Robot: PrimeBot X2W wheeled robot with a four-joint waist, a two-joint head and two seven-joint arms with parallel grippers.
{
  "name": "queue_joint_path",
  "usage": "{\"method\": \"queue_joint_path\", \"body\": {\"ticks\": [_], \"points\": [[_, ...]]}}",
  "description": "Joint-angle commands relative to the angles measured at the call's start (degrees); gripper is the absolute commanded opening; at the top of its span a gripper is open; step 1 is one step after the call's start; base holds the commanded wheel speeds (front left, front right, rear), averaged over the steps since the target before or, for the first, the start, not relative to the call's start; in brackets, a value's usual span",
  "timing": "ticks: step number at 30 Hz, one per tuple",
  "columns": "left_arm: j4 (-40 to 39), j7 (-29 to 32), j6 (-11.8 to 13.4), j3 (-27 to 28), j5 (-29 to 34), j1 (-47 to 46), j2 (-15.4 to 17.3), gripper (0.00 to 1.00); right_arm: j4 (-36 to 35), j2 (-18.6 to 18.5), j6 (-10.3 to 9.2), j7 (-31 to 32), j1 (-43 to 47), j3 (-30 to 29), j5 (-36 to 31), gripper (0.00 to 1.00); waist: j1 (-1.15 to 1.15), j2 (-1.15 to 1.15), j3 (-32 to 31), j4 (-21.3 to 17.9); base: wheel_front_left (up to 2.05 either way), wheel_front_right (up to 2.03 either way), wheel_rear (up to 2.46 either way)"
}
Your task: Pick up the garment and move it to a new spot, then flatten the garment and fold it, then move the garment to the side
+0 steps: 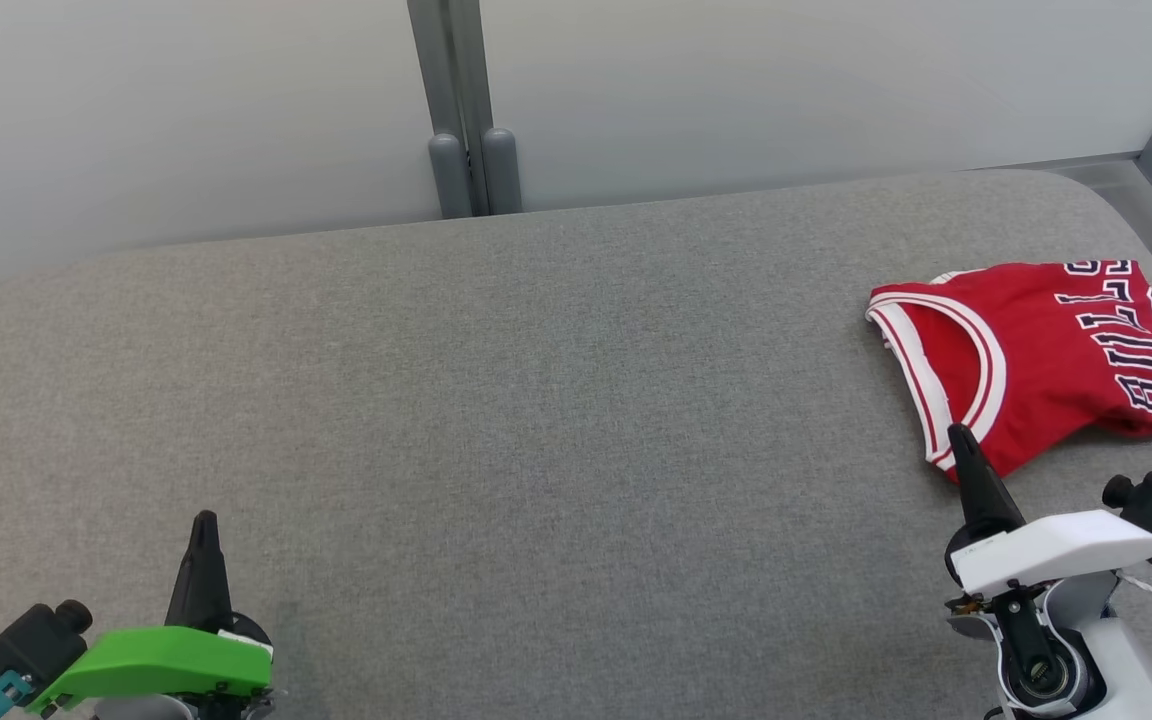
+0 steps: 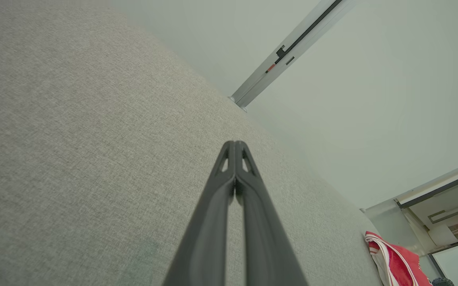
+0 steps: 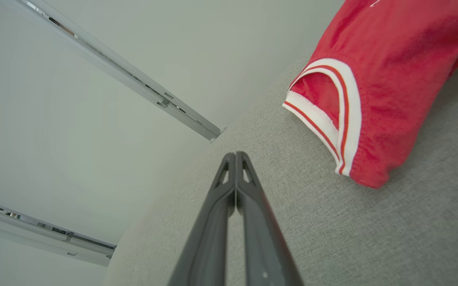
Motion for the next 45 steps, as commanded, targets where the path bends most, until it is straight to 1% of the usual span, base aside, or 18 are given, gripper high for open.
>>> {"method": "queue_joint_path", "body": {"ticks": [1,20,45], "points": [[-0.8,0.4,-0.4,0.4,-2.2,-1.9,0.2,0.00,-1.1,-0.1,0.01,0.5,-0.2,-0.7,1.6,0.00,0.00,0.00,0.0,0.0,0.00,0.00,0.00],[-1.1,3.7,-0.7,1.2,-14.7,-2.7,0.0,0.00,-2.2,1.5,0.01,3.8,0.5,-3.4,12.0,0.00,0.00,0.00,0.1,0.3,0.00,0.00,0.00],[-1.5,7.3,-1.1,2.0,-28.0,-3.5,-0.2,0.00,-3.3,3.2,0.01,7.5,1.4,-6.2,23.2,0.00,0.00,0.00,0.2,0.7,0.00,0.00,0.00]]}}
